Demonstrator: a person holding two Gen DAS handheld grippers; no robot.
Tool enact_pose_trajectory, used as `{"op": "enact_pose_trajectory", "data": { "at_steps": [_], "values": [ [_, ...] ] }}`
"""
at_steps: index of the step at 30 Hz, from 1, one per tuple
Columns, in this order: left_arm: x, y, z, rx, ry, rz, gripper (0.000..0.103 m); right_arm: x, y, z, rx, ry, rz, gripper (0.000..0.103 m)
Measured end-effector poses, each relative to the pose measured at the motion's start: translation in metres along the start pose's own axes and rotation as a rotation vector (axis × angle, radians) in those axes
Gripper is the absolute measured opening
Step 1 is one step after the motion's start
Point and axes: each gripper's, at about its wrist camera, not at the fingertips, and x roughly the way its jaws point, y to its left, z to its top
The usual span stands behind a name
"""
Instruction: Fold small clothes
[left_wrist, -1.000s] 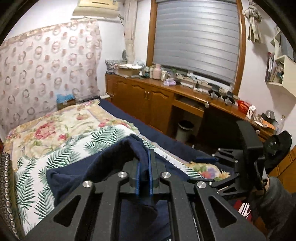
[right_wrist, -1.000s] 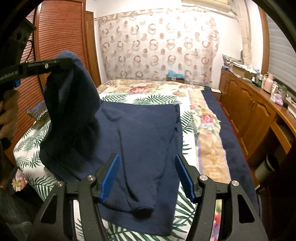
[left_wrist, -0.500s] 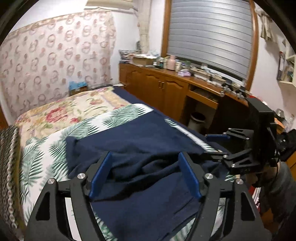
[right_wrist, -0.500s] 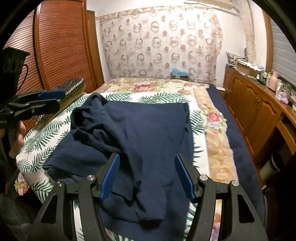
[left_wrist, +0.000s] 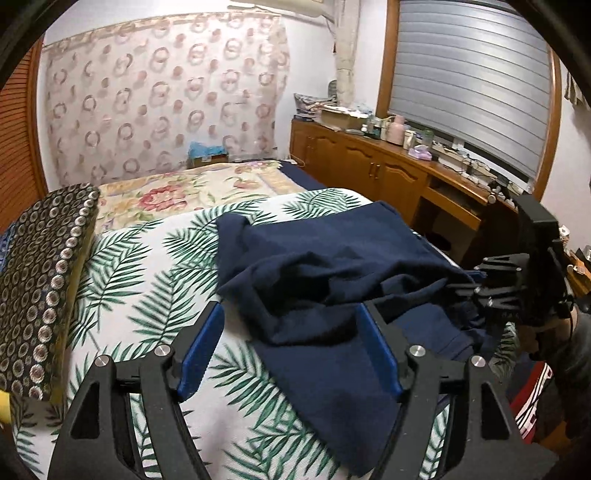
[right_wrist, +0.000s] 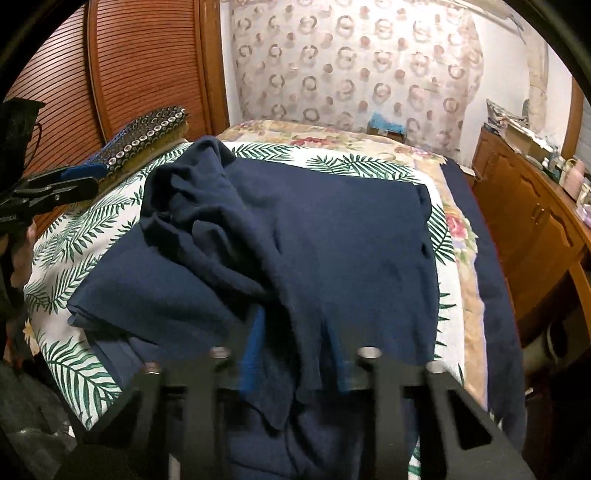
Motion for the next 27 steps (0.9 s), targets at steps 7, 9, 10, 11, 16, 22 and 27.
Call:
{"op": "enact_pose_trajectory", "data": {
  "at_steps": [7,9,10,11,16,22,27],
  "values": [
    [0.002,0.009,-0.007,-0.015,0.007,0.017,0.075,-0.03,0.004,0.008,-0.023,-0.125,0.012,0.008],
    [0.002,0.009,-0.006,-0.014,0.006,0.017,0.075,-0.045,0.004,0.012,-0.025,-0.164,0.008,0.008],
    [0.001,0.008,-0.006,-0.014,0.003,0.017,0.075,-0.052,0.005,0.013,-0.028,-0.18,0.0,0.008],
    [0.001,0.007,-0.005,-0.013,0.001,0.017,0.075,-0.059,0.005,0.011,-0.028,-0.192,-0.004,0.008],
    [-0.004,0.005,-0.005,-0.009,-0.014,0.01,0.075,-0.084,-0.007,-0.001,0.015,-0.211,-0.033,0.008],
    [-0.007,0.004,-0.005,-0.008,-0.023,0.006,0.075,-0.064,-0.018,-0.03,0.048,-0.091,-0.068,0.008],
    [-0.009,0.004,-0.004,-0.003,-0.031,0.013,0.075,-0.065,-0.02,-0.033,0.056,-0.047,-0.03,0.013]
  ]
}}
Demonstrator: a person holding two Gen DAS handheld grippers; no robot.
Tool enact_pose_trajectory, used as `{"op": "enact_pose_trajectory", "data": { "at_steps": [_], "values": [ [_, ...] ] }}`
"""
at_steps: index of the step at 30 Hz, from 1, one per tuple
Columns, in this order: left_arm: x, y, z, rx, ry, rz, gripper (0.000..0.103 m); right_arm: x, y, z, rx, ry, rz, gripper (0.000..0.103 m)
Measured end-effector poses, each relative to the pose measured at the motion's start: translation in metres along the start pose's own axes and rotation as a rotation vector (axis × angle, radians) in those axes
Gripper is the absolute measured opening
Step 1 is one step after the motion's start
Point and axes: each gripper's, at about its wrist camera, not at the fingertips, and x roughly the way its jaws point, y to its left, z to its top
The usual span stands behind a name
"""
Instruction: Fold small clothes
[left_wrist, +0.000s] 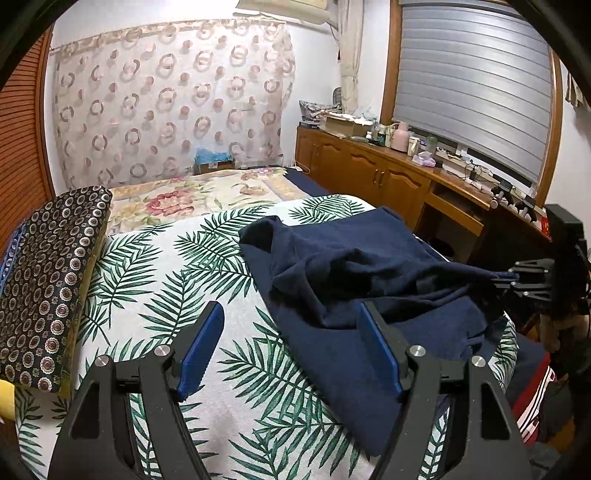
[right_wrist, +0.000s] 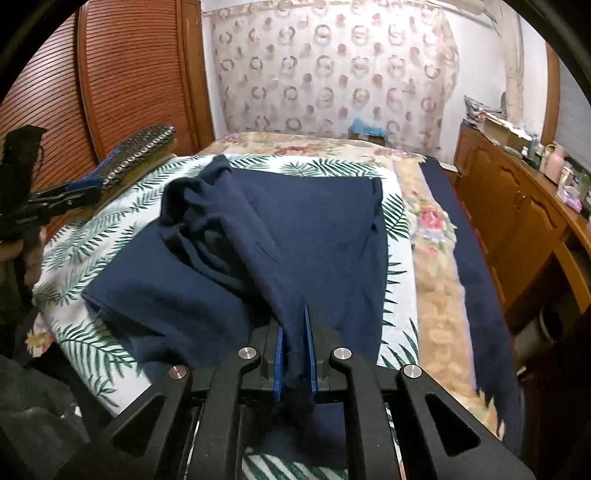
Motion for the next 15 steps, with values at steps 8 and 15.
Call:
{"op": "enact_pose_trajectory", "data": {
  "at_steps": [8,15],
  "values": [
    [-0.006,0.0,-0.001,0.0,-0.015,0.008,0.075,-0.019,0.016,0.027,-0.054,-0.052,0.0,0.048],
    [-0.013,0.012,-0.002,-0.02,-0.027,0.028,0.075,0.016,0.045,0.055,-0.129,-0.058,0.057,0.05]
  ]
}}
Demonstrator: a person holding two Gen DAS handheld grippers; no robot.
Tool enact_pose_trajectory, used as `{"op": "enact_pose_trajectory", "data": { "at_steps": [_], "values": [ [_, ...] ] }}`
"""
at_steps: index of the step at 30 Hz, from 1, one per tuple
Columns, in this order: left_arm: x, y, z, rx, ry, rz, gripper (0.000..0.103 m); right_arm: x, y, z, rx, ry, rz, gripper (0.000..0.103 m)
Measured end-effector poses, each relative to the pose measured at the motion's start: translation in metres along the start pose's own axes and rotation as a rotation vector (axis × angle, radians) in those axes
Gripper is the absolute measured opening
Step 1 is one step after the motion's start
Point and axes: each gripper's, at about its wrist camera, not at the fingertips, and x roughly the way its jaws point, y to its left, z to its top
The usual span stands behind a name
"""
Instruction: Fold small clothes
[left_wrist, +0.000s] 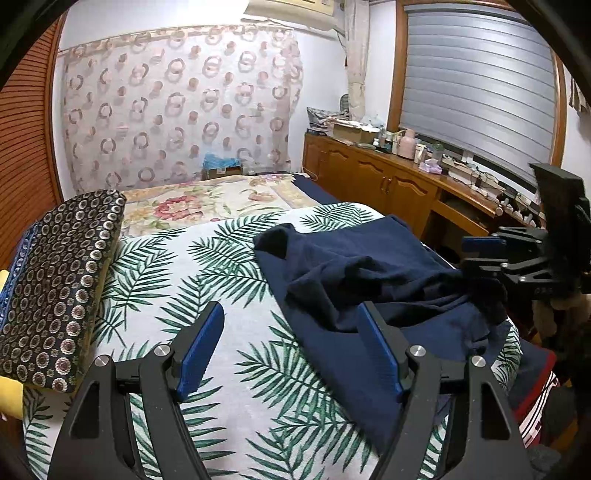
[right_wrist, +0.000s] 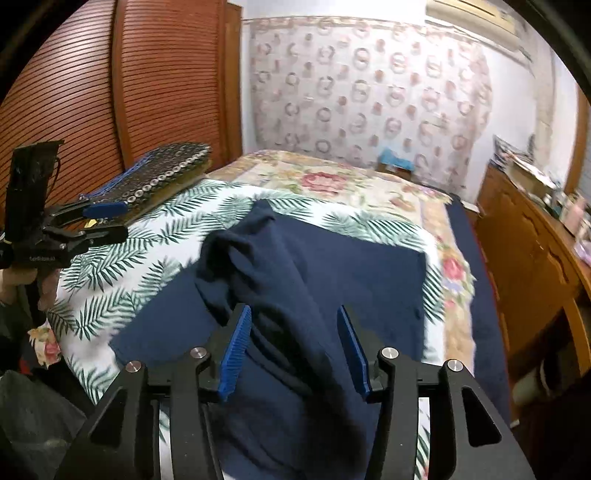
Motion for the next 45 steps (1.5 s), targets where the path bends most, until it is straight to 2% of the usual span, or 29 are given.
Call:
{"op": "enact_pose_trajectory", "data": {
  "at_steps": [4,14,16,22,28,29,30,31,32,34,36,41,45],
  "values": [
    [-0.004,0.008,-0.002,-0.011,0.001,0.015,0.075,0.032,0.008,0.025,-0.006,0.008,0.08,0.05],
    [-0.007,0.029,-0.019,-0.033,0.023,0.049,0.075,0.113,0.028,0.065,-0.053,0.097,0.145,0.051],
    [-0.006,0.03,-0.022,-0.036,0.03,0.047,0.075,0.124,0.034,0.066,-0.057,0.129,0.158,0.055],
    [-0.002,0.03,-0.033,-0.038,0.055,0.042,0.075,0.153,0.052,0.068,-0.102,0.21,0.161,0.057],
    [0.0,0.03,-0.038,-0.043,0.064,0.031,0.075,0.175,0.061,0.067,-0.15,0.256,0.111,0.057],
    [0.0,0.029,-0.038,-0.042,0.064,0.03,0.075,0.178,0.06,0.067,-0.154,0.261,0.104,0.053],
    [-0.001,0.028,-0.037,-0.04,0.063,0.028,0.075,0.178,0.058,0.066,-0.156,0.26,0.102,0.046],
    [-0.001,0.027,-0.037,-0.038,0.062,0.027,0.075,0.178,0.059,0.066,-0.158,0.257,0.105,0.027],
    [-0.002,0.026,-0.037,-0.037,0.062,0.025,0.075,0.177,0.058,0.065,-0.163,0.257,0.111,0.018],
    [-0.001,0.024,-0.037,-0.033,0.063,0.021,0.075,0.165,0.054,0.068,-0.169,0.234,0.125,0.012],
    [0.0,0.023,-0.037,-0.03,0.065,0.016,0.075,0.15,0.047,0.073,-0.171,0.197,0.122,0.01],
    [0.001,0.018,-0.036,-0.021,0.068,0.002,0.075,0.117,0.017,0.093,-0.146,0.111,0.038,0.01],
    [0.001,0.015,-0.035,-0.018,0.068,-0.003,0.075,0.11,-0.014,0.104,-0.131,0.102,-0.059,0.01]
  ]
}}
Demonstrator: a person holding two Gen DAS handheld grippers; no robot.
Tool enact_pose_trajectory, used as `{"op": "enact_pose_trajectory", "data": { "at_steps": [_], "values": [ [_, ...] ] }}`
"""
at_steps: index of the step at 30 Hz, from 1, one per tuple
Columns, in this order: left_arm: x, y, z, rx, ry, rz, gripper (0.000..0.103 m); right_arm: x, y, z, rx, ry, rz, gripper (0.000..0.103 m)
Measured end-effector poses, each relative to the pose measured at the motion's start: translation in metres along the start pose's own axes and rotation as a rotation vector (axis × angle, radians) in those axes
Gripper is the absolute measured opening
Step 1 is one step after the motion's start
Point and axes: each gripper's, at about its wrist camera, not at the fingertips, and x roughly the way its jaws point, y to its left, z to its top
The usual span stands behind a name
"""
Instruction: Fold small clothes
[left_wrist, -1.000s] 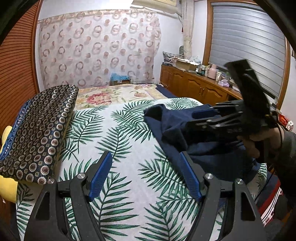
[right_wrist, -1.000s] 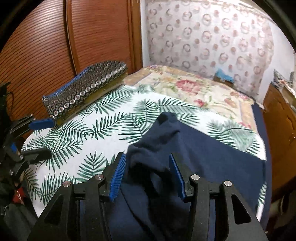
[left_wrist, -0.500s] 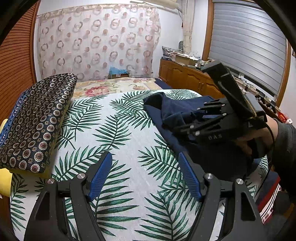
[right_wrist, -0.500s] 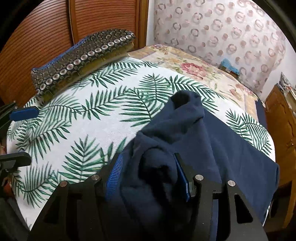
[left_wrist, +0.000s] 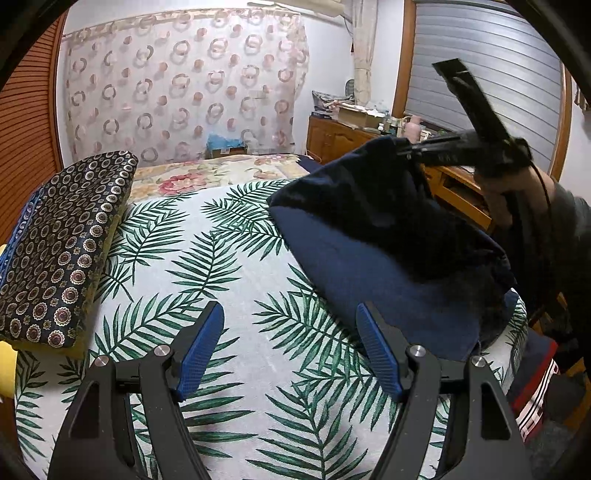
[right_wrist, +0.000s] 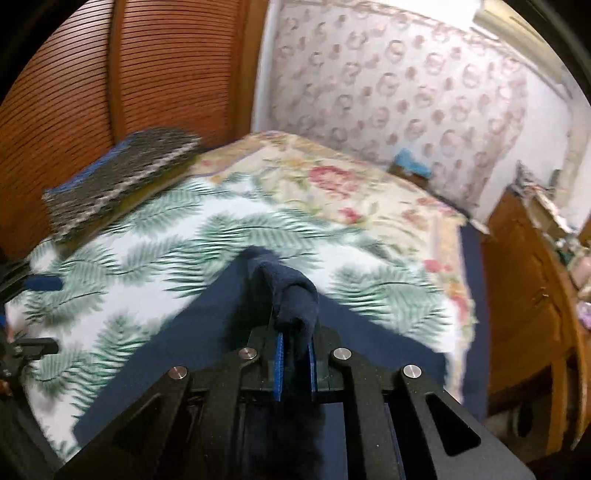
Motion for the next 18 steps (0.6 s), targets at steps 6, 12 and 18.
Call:
{"op": "enact_pose_trajectory", "data": {
  "at_steps": [6,12,18],
  "values": [
    [0.001,-0.003,-0.002,0.002,0.01,-0.009,0.075,0.024,-0.044,-0.001,0.086,0.062,-0.108,0.009],
    [0.003,-0.007,-0.002,0.008,0.016,-0.014,0.075,0.053,-0.058,-0.004,0.194,0.105,-0.225,0.011],
    [0.005,-0.012,-0.001,0.014,0.02,-0.022,0.075,0.049,-0.063,0.0,0.252,0.096,-0.28,0.04]
  ]
}}
